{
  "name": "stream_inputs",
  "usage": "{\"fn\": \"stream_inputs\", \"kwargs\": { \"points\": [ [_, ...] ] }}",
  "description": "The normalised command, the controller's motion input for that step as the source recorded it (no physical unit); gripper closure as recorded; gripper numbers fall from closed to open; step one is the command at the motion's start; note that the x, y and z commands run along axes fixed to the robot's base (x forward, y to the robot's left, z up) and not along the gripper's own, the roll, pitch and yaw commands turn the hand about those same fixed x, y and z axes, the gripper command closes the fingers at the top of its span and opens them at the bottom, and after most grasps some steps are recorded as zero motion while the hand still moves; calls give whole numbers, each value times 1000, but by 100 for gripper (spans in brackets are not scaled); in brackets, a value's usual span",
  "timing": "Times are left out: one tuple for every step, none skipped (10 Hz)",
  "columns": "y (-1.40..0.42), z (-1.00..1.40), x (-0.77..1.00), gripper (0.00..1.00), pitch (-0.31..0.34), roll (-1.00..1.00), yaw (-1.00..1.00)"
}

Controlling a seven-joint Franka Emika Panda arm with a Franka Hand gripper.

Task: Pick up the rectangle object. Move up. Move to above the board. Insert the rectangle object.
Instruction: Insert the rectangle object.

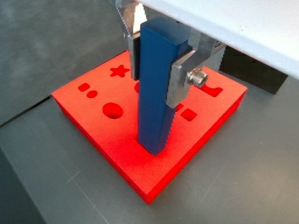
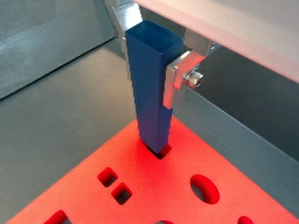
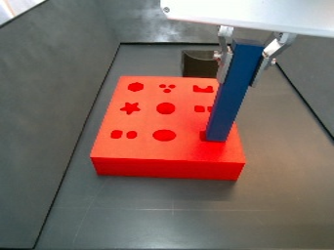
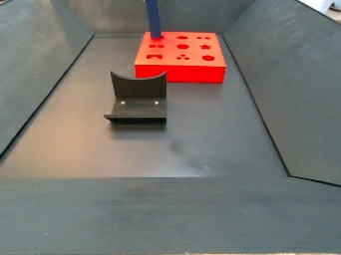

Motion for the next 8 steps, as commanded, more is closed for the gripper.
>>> {"fn": "stream_inputs", "kwargs": {
  "points": [
    [0, -49, -49, 100, -44, 0, 46],
    [0, -40, -49, 100, -51, 0, 97],
    [0, -43, -57, 100, -59, 0, 86],
    [0, -29, -40, 100, -74, -17, 74],
    [0, -9, -69, 100, -123, -39, 57],
    [0, -9, -69, 100, -154, -40, 54],
    [0, -20, -69, 100, -174, -36, 54],
    [0, -26, -97, 100, -206, -39, 46]
  ]
}}
